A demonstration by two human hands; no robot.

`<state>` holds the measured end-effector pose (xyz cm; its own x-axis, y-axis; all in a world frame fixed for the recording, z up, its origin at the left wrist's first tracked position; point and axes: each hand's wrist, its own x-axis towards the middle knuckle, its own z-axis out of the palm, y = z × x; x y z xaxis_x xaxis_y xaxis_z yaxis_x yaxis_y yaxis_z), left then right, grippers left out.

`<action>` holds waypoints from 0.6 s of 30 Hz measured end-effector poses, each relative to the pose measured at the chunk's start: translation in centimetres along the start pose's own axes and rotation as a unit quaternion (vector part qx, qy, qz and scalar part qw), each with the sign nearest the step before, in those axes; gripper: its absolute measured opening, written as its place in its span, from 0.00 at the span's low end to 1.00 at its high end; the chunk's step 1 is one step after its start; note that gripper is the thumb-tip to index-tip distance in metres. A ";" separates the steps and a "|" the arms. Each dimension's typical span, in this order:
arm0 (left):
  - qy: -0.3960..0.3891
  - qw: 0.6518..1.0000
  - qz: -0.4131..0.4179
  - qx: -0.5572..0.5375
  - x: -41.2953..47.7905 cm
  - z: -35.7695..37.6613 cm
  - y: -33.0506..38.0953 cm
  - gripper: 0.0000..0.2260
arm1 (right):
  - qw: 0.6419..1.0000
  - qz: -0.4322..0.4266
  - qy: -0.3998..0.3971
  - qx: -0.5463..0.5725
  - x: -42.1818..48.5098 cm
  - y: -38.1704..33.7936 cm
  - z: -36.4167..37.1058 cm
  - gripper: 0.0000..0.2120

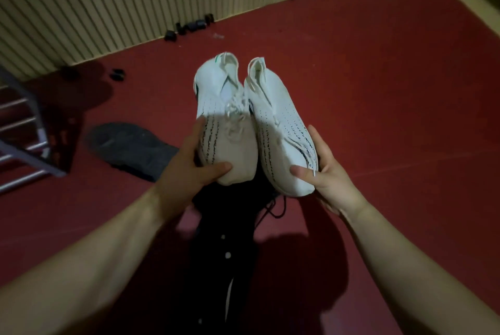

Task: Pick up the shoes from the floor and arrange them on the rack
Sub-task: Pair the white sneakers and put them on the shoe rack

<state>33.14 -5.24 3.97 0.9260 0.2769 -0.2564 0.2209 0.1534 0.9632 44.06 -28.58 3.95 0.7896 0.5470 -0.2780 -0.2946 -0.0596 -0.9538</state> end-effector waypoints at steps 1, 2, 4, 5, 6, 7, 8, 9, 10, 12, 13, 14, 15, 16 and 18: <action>0.016 1.000 0.009 0.000 -0.4 -0.6 0.7 0.46 | 1.000 -0.008 -0.010 0.010 0.2 -0.2 0.9 0.45; 0.034 0.999 0.019 -0.005 -0.7 -1.1 1.3 0.45 | 1.000 -0.014 -0.018 0.019 0.5 -0.4 1.9 0.46; 0.070 0.997 0.034 -0.019 -1.6 -2.2 2.6 0.42 | 0.998 -0.021 -0.044 0.043 1.1 -0.4 3.9 0.45; 0.084 0.995 0.037 -0.025 -2.2 -2.9 3.1 0.42 | 0.996 -0.024 -0.060 0.054 1.4 -0.4 5.0 0.43; 0.094 0.994 0.039 -0.027 -2.9 -3.6 3.6 0.41 | 0.995 -0.029 -0.073 0.060 1.6 -0.5 6.1 0.42; 0.099 0.994 0.039 -0.029 -3.7 -4.5 4.1 0.42 | 0.994 -0.035 -0.083 0.058 1.8 -0.5 7.1 0.42; 0.102 0.994 0.037 -0.025 -4.6 -5.3 4.5 0.42 | 0.994 -0.045 -0.091 0.052 1.9 -0.7 8.2 0.42; 0.107 0.993 0.037 -0.015 -5.8 -6.3 4.9 0.43 | 0.992 -0.053 -0.102 0.043 1.9 -0.8 9.2 0.41; 0.113 0.993 0.036 0.001 -7.1 -7.0 5.4 0.45 | 0.991 -0.056 -0.117 0.032 1.9 -1.0 10.2 0.41; 0.122 0.991 0.040 0.044 -9.9 -8.2 6.5 0.46 | 0.990 -0.059 -0.129 0.014 1.2 -1.9 12.1 0.42; 0.124 0.990 0.042 0.057 -11.1 -8.7 7.0 0.46 | 0.990 -0.057 -0.131 0.010 0.7 -2.4 13.0 0.44; 0.128 0.989 0.040 0.055 -12.2 -9.2 7.4 0.45 | 0.989 -0.051 -0.140 0.008 0.2 -2.9 13.9 0.46; 0.136 0.989 0.040 0.042 -13.1 -9.9 7.7 0.45 | 0.987 -0.049 -0.154 0.009 -0.1 -3.4 15.0 0.47; 0.142 0.988 0.041 0.031 -13.9 -10.6 7.7 0.44 | 0.985 -0.051 -0.166 0.015 -0.4 -3.6 16.1 0.46; 0.153 0.986 0.053 0.037 -15.3 -12.1 7.7 0.43 | 0.982 -0.059 -0.175 0.023 -1.0 -3.7 18.1 0.45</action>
<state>16.98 3.17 14.29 0.8119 0.5630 -0.1548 0.1592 0.0416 0.9864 34.63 -13.82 9.80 0.5882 0.8023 -0.1019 -0.2420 0.0544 -0.9687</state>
